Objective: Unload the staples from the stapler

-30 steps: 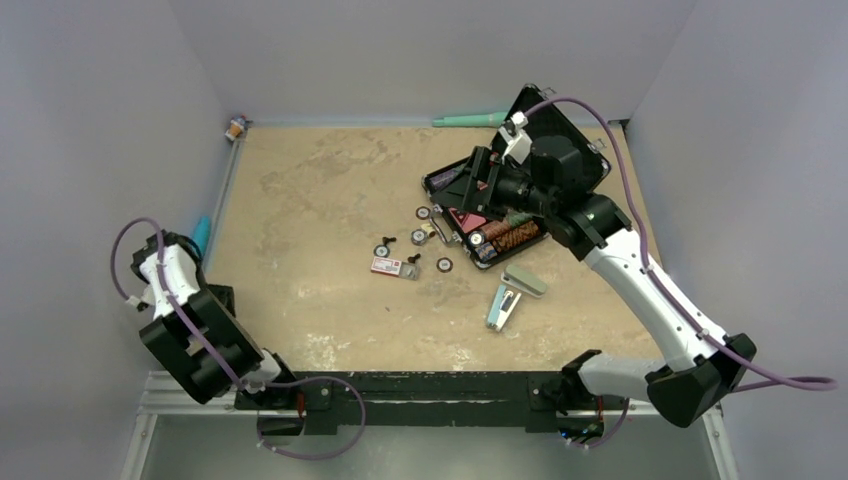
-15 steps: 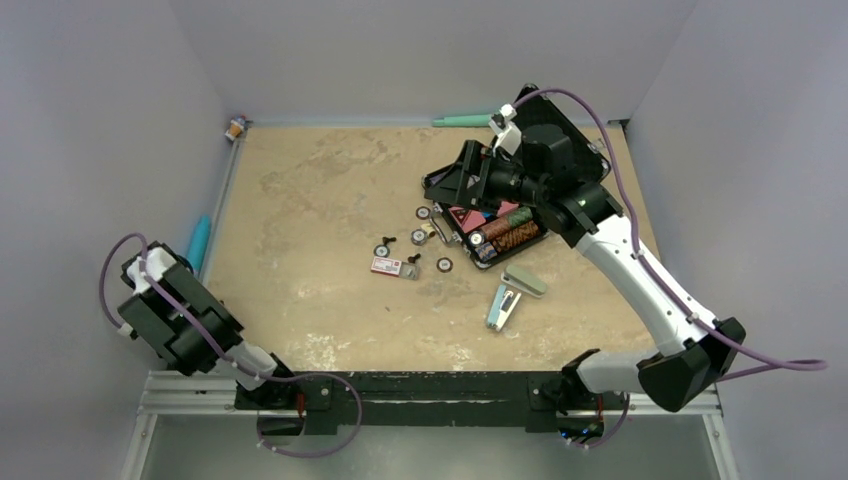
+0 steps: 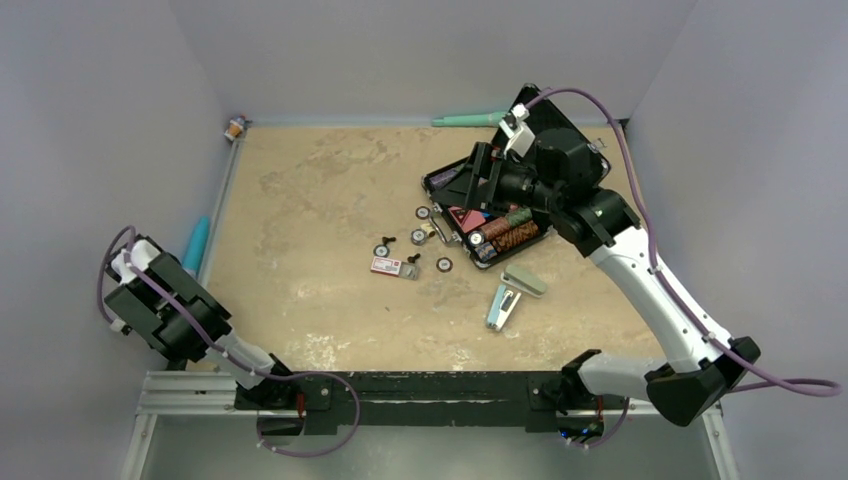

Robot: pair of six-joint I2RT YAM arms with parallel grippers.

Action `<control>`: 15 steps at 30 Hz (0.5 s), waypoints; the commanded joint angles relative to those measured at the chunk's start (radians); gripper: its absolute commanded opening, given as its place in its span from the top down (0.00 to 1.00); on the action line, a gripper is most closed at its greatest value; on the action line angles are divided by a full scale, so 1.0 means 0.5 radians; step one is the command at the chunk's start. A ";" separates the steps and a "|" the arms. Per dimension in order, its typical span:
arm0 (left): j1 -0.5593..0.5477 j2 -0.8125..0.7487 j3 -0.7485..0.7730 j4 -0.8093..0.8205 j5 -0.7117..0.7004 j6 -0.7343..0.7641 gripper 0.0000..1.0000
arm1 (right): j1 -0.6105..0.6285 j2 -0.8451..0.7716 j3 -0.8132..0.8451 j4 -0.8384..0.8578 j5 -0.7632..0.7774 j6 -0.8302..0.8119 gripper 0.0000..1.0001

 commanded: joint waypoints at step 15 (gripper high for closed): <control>-1.008 -0.604 -0.022 0.283 0.664 0.959 0.32 | -0.001 -0.059 -0.213 0.229 0.041 0.002 0.12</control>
